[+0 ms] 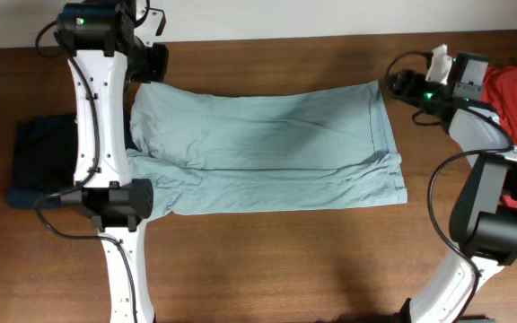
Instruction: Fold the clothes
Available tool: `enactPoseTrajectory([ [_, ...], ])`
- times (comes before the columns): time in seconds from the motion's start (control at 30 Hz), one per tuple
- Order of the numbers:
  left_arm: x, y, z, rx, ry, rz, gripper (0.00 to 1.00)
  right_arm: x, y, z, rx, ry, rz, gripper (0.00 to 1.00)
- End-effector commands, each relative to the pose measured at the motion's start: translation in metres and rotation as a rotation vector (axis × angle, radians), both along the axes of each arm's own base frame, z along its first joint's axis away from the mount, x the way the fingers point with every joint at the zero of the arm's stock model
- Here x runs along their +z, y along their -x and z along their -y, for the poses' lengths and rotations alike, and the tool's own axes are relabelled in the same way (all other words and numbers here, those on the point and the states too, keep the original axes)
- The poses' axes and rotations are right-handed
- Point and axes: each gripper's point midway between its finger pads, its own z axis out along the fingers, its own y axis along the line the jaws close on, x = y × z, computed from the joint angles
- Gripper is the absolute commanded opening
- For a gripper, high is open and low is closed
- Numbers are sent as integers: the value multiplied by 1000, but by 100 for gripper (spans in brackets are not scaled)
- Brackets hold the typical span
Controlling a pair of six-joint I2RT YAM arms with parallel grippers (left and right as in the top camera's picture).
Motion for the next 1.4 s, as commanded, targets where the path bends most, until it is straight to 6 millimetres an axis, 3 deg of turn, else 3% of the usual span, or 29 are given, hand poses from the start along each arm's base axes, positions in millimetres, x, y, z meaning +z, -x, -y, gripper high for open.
enactPoseTrajectory([
  [0.0, 18, 4, 2, -19, -9, 41, 0, -4, -18, -18, 36, 33, 56, 78],
  [0.17, 18, 5, 12, -40, -9, 41, 0, -51, -31, -29, -36, 81, 7, 78],
  [0.3, 18, 6, 22, -59, -9, 41, 0, -76, -34, -20, -140, 55, -33, 75],
  [0.5, 18, 7, 25, -65, -9, 41, 0, -97, -33, -22, -148, 39, -56, 64],
  [0.57, 18, 7, 25, -65, -9, 41, 0, -98, -35, -22, -149, 41, -48, 52],
  [0.63, 18, 7, 25, -65, -9, 41, 0, -98, -35, -22, -148, 40, -46, 27],
  [0.7, 18, 7, 25, -65, -9, 41, 0, -97, -35, -22, -143, 34, -45, 11],
  [0.87, 18, 7, 25, -64, -9, 41, 0, -72, -32, -23, -84, -44, -21, 4],
  [1.0, 25, 9, 24, -63, -12, 56, 0, -29, -23, -16, -32, -123, 13, 4],
  [1.07, 33, 10, 16, -45, -49, 76, 0, -2, -13, -9, -16, -136, 24, 4],
  [1.17, 48, 14, 10, -47, -69, 109, 0, 23, 8, -4, 3, -106, -3, 4],
  [1.27, 48, 15, 7, -45, -72, 108, 0, 28, 23, -6, 9, -106, -51, 4],
  [1.37, 36, 16, 1, -46, -80, 63, 1, 22, 38, -11, 10, -124, -123, 4],
])
